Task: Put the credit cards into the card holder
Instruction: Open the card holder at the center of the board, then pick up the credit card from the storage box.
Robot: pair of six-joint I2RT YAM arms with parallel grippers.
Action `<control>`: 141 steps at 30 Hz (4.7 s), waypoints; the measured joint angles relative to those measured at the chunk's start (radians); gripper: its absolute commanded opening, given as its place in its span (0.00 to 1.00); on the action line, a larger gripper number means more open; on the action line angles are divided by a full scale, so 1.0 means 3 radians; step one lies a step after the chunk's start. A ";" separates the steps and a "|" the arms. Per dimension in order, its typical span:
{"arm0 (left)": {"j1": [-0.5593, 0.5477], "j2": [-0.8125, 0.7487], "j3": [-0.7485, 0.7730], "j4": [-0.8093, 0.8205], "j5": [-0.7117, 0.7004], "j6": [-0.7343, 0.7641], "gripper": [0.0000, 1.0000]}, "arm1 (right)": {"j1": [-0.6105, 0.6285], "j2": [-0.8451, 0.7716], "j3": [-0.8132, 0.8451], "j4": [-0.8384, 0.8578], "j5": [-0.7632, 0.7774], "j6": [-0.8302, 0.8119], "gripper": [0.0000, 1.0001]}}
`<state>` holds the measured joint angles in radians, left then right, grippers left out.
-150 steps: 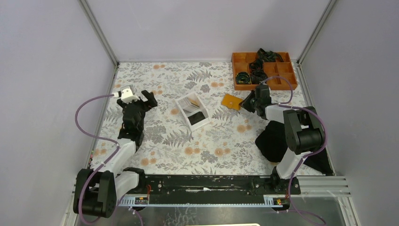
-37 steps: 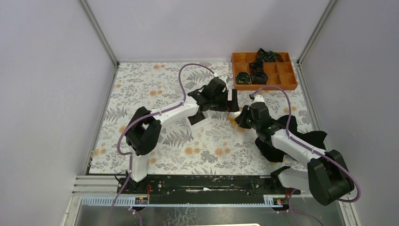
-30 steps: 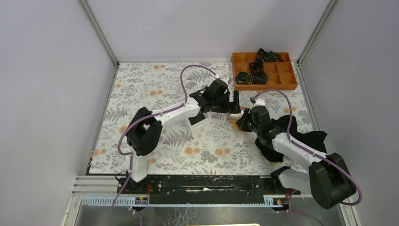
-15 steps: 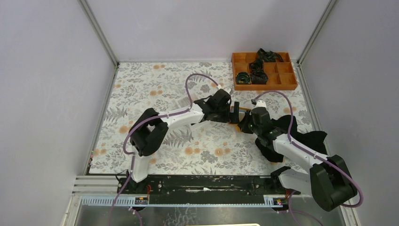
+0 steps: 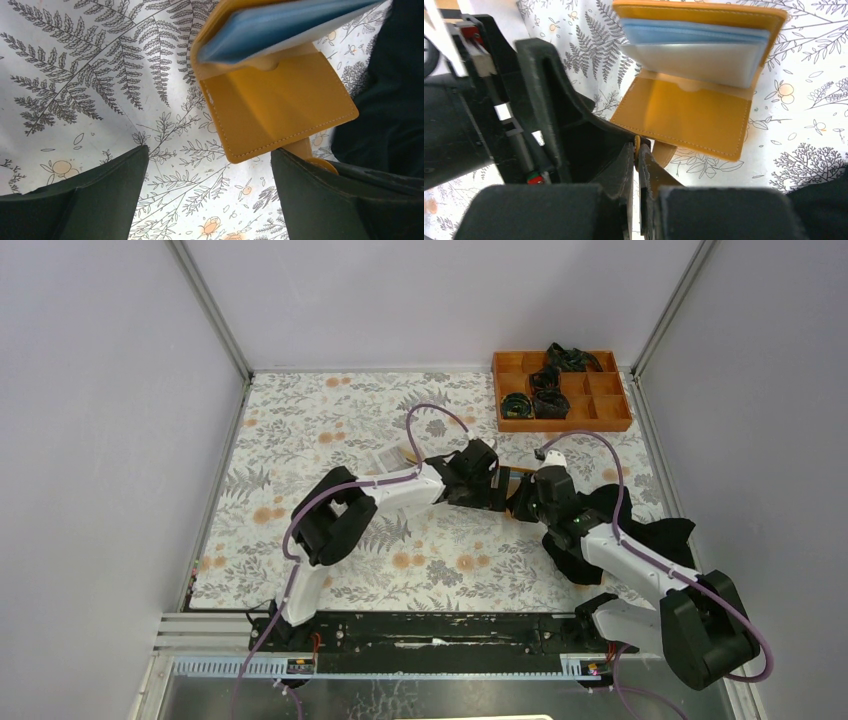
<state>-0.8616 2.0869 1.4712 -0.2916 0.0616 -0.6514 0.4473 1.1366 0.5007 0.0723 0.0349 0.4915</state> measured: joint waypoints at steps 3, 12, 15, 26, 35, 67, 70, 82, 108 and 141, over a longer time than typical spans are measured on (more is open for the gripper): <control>-0.0005 0.0032 0.0045 -0.0052 -0.0074 0.0010 1.00 | 0.0000 0.0000 0.0046 -0.0011 -0.0005 -0.0004 0.27; 0.0000 0.0069 0.0139 -0.0240 -0.0244 0.0060 1.00 | 0.0000 0.0001 0.0173 -0.0084 -0.0010 -0.0028 0.36; 0.0006 0.0067 0.0139 -0.0253 -0.0247 0.0072 1.00 | 0.0000 0.0005 0.0175 -0.0093 -0.0032 -0.0029 0.36; 0.0033 -0.0017 0.0202 -0.0463 -0.0376 0.0117 1.00 | 0.0000 0.0018 0.0145 -0.0078 -0.0135 -0.0011 0.36; 0.0067 -0.0299 0.0651 -0.0666 -0.0637 0.0202 1.00 | 0.0022 0.0181 0.0132 -0.0038 -0.0273 0.0076 0.36; 0.0322 -0.1564 -0.0238 -0.0797 -0.1255 0.0150 1.00 | 0.0102 0.1017 0.1275 -0.0326 -0.0231 0.0010 0.57; 0.0342 -0.1649 -0.0322 -0.0799 -0.1288 0.0132 1.00 | 0.0102 0.1015 0.1307 -0.0334 -0.0239 0.0000 0.56; 0.0593 -0.1850 -0.0565 -0.0799 -0.1292 0.0092 1.00 | 0.0418 0.1175 0.1873 -0.0456 -0.0434 -0.0175 0.53; 0.1445 -0.2728 -0.2029 -0.0398 -0.0799 -0.0434 1.00 | 0.0768 0.3249 0.3961 -0.1030 -0.0768 -0.0444 0.60; 0.1635 -0.2487 -0.2183 0.0057 -0.0403 -0.0469 1.00 | 0.0768 0.3527 0.4362 -0.1306 -0.0971 -0.0429 0.30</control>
<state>-0.3710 1.3407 0.8162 -0.2745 -0.0593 -0.7921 0.6777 2.1948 1.8091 -0.3195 -0.2565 0.3630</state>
